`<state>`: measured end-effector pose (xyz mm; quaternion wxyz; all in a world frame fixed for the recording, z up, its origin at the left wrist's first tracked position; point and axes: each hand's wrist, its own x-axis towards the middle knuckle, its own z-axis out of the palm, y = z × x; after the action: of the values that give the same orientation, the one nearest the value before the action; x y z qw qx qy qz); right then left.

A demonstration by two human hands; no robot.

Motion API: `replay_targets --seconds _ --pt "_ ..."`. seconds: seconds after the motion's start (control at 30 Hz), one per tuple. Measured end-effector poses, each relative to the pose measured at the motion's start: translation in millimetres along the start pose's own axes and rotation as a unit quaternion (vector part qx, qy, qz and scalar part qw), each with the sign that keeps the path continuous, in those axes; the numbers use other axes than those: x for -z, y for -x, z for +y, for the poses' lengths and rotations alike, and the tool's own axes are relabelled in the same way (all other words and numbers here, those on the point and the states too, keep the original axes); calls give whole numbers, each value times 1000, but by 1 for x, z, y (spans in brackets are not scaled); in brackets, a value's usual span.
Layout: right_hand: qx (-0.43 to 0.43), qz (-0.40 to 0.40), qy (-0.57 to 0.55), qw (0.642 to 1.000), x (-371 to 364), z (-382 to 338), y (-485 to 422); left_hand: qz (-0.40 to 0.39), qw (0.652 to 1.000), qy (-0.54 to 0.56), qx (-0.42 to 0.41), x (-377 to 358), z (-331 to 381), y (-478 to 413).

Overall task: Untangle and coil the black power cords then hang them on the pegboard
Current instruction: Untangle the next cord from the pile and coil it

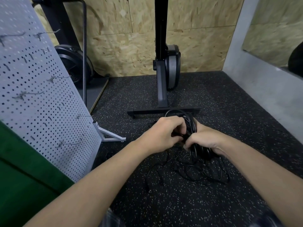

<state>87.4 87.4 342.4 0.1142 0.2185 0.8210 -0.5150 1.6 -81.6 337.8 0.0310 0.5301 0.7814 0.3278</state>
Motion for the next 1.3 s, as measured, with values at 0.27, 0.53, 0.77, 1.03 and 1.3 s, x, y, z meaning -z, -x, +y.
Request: replay_targets --seconds 0.27,0.53,0.77,1.03,1.3 --pt "35 68 -82 994 15 -10 6 104 993 -30 44 0 -18 6" --pt "29 141 -138 980 29 -4 7 -160 960 -19 228 -7 -59 21" --pt "26 169 -132 976 23 4 -1 171 942 175 231 6 -38 10" --pt "86 120 -109 983 2 6 -6 205 864 370 274 2 -3 -1" --pt "135 92 -127 978 -21 4 -6 227 759 549 266 1 15 -10"
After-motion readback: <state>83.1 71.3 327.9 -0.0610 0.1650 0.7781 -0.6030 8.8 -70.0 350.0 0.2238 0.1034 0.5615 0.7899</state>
